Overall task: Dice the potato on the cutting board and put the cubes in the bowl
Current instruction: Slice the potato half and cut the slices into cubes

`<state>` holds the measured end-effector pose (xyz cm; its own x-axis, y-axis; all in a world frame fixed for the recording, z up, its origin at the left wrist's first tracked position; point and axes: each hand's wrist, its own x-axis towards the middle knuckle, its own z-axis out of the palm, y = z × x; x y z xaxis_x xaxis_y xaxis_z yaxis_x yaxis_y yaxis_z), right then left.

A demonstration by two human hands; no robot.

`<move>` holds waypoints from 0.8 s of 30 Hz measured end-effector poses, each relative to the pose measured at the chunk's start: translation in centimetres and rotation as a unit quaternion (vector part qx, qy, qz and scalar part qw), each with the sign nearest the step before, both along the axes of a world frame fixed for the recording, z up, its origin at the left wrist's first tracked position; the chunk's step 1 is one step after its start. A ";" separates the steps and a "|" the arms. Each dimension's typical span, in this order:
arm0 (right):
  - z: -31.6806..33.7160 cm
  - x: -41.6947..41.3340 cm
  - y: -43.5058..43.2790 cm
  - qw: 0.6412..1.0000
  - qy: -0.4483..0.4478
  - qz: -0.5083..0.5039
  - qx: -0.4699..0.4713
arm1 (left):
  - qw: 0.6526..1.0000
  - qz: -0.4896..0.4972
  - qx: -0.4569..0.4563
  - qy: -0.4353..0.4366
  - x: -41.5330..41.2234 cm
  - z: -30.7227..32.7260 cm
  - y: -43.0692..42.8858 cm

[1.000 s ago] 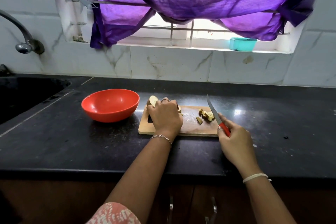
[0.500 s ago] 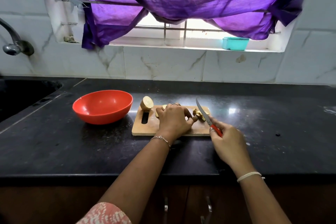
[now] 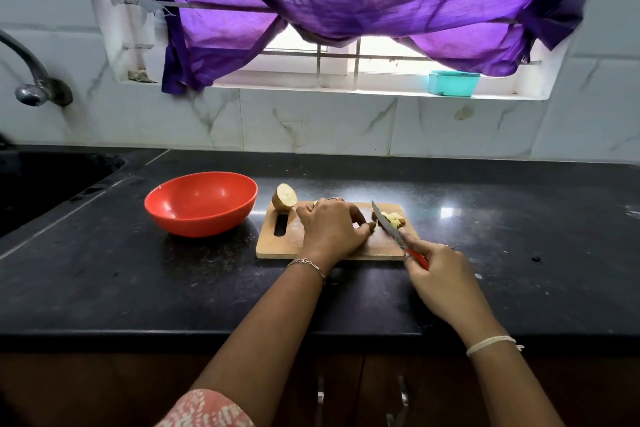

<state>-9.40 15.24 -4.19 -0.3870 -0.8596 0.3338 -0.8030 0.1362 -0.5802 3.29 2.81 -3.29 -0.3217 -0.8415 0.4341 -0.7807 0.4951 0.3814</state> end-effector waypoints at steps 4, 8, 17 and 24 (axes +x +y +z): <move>0.3 0.0 0.0 0.999 0.018 0.011 0.030 | 0.999 0.002 0.034 -0.002 0.3 0.1 -0.2; 0.5 0.0 0.2 0.998 0.034 0.024 0.043 | 0.999 0.003 0.046 0.001 0.3 0.0 -0.3; 0.3 0.5 0.1 0.994 0.095 0.023 0.041 | 0.998 0.002 0.067 0.021 0.2 -0.2 -0.6; 0.8 1.0 -0.5 0.985 0.149 0.025 0.086 | 0.997 -0.002 0.080 0.006 0.1 -0.1 -1.0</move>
